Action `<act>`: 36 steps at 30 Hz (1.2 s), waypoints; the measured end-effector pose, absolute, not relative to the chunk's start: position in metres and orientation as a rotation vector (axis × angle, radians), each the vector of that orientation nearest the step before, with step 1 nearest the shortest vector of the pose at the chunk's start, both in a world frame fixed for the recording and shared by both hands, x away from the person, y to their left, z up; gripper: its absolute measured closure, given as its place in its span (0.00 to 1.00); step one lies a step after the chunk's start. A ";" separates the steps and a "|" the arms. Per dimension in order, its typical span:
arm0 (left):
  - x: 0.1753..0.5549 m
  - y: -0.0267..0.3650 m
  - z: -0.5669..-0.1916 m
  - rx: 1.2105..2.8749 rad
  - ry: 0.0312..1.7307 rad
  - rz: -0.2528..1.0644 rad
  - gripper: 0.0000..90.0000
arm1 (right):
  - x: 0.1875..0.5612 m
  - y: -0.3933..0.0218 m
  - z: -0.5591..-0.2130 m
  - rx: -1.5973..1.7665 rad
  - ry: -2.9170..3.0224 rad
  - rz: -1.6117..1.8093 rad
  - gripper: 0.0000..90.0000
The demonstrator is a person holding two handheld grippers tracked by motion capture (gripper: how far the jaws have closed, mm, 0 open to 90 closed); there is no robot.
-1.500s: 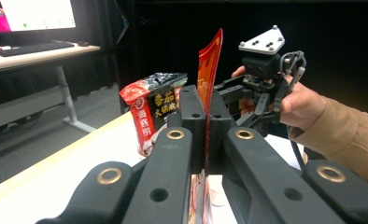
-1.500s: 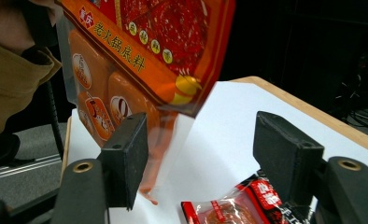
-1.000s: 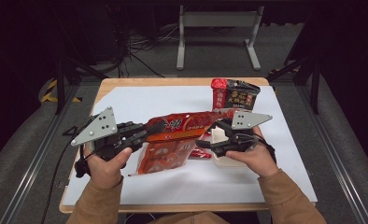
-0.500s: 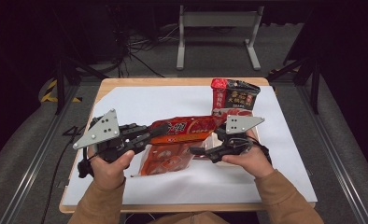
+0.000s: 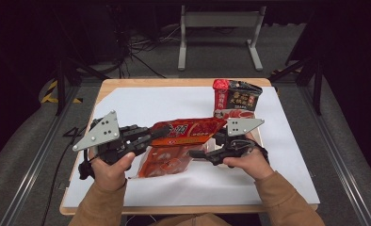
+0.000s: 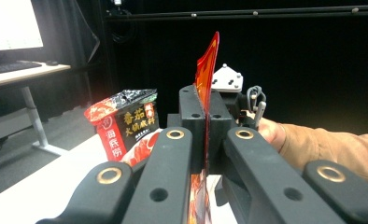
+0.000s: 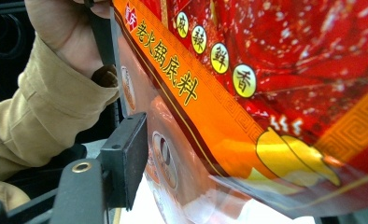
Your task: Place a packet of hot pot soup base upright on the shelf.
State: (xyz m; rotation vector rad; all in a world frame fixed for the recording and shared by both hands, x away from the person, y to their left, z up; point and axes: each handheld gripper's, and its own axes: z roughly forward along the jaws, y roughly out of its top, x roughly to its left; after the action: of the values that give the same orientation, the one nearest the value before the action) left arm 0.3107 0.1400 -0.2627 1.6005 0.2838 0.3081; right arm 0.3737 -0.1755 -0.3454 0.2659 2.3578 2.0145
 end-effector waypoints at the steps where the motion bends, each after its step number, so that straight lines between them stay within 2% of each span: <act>1: 0.311 0.140 -0.263 1.599 0.283 0.308 1.00 | 0.374 -0.175 -0.346 0.268 2.359 2.018 0.41; 4: 0.311 0.140 -0.263 1.596 0.288 0.307 1.00 | 0.374 -0.175 -0.346 0.261 2.363 2.022 0.44; 15: 0.313 0.141 -0.265 1.597 0.286 0.301 1.00 | 0.370 -0.177 -0.343 0.214 2.395 2.013 0.66; 22: 0.316 0.145 -0.265 1.584 0.293 0.287 1.00 | 0.366 -0.178 -0.338 0.155 2.390 1.980 0.76; 36: 0.323 0.150 -0.269 1.565 0.313 0.257 0.98 | 0.353 -0.186 -0.317 0.188 2.418 1.875 0.80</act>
State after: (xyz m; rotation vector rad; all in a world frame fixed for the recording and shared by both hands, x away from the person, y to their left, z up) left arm 0.3233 0.1501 -0.2692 1.5653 0.3133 0.2573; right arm 0.3529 -0.1858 -0.3173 0.1879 2.4184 1.8746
